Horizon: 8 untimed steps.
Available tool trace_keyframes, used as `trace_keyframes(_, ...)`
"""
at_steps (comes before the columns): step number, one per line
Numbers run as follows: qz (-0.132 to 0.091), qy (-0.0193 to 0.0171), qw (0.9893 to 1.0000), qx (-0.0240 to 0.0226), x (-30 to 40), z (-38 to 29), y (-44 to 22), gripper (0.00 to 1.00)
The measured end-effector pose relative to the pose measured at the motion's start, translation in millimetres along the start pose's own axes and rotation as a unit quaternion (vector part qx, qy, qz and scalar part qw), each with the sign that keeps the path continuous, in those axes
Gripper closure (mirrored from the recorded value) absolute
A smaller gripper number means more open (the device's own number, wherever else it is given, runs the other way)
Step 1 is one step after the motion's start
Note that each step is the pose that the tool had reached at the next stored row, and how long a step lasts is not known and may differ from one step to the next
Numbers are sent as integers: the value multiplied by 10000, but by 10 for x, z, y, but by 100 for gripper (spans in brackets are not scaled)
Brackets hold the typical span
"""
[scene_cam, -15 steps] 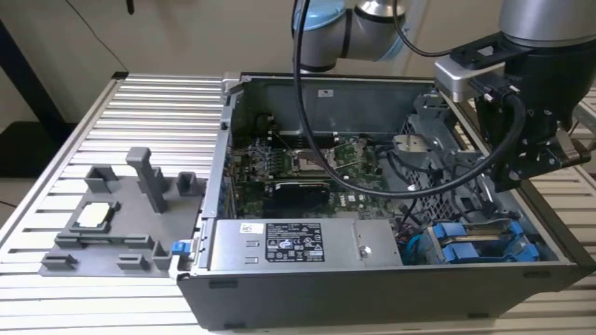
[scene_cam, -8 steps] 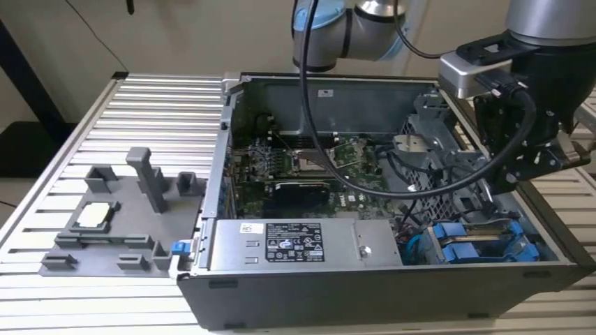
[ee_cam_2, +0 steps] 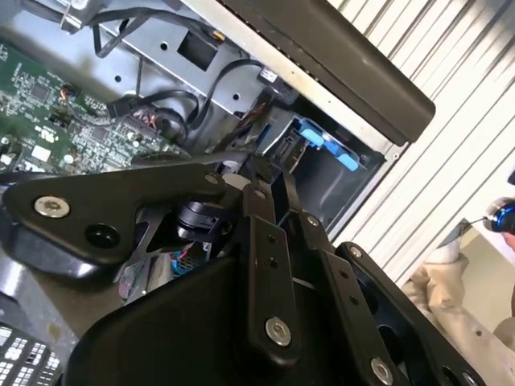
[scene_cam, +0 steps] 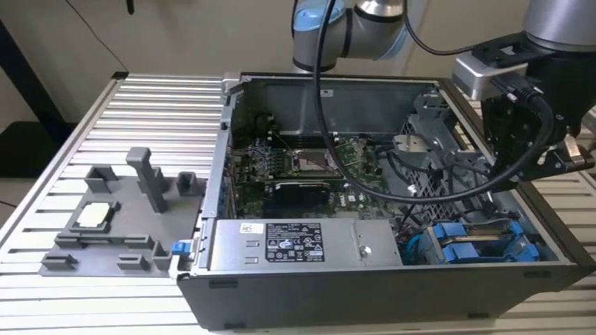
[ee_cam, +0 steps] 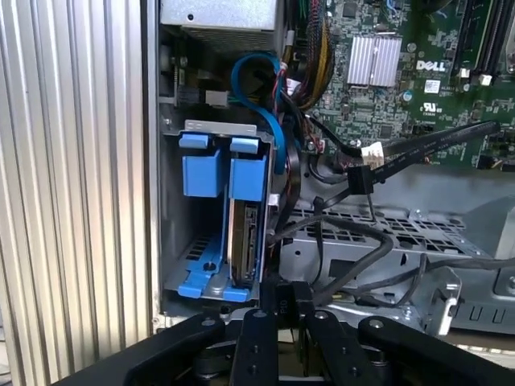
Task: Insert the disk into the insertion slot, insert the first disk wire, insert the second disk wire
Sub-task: 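Insert the first disk wire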
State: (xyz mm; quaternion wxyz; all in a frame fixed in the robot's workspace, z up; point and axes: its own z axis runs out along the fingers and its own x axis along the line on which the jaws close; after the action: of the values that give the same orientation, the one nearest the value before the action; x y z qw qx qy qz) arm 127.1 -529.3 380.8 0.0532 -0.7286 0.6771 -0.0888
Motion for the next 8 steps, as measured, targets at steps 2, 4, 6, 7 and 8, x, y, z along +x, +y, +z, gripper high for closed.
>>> trace_keyframes(2,23,-115,9999,1,10,8,-12,80)
trace_keyframes(4,43,-212,9998,-1,22,13,-17,80)
trace_keyframes(6,57,-282,9996,-12,41,19,-22,80)
trace_keyframes(7,59,-297,9995,-27,54,22,-25,80)
trace_keyframes(8,59,-303,9995,-64,70,24,-31,80)
